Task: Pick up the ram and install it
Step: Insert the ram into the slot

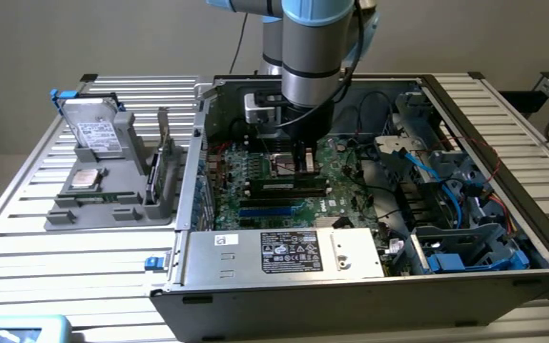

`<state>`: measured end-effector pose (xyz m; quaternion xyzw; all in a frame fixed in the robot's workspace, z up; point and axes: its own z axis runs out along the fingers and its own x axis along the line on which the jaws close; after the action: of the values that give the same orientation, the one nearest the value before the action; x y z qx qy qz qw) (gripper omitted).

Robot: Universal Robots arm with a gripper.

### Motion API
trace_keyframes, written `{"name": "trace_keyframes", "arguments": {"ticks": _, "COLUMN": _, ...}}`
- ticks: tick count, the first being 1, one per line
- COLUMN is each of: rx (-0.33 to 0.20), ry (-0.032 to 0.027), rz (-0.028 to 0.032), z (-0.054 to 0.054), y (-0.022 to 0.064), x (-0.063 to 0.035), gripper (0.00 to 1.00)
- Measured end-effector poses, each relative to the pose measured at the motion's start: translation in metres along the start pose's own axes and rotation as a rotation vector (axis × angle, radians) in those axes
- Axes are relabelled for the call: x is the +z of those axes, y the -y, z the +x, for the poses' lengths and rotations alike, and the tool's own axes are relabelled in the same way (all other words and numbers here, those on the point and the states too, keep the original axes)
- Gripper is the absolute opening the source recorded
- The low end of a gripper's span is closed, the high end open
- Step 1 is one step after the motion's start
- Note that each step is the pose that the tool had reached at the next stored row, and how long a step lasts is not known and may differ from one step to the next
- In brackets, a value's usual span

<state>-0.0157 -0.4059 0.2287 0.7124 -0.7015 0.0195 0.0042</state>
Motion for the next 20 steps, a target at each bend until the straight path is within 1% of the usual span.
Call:
{"name": "trace_keyframes", "arguments": {"ticks": 9, "rx": 0.0, "ry": -0.0002, "rz": 0.0029, "z": 0.0002, "y": -0.0001, "x": 0.0007, "gripper": 0.13}}
{"name": "trace_keyframes", "arguments": {"ticks": 15, "rx": 0.0, "ry": -0.0005, "rz": 0.0063, "z": 0.0002, "y": -0.0006, "x": 0.0019, "gripper": 0.13}}
{"name": "trace_keyframes", "arguments": {"ticks": 20, "rx": 0.0, "ry": -0.0004, "rz": 0.0076, "z": 0.0001, "y": -0.001, "x": 0.0026, "gripper": 0.13}}
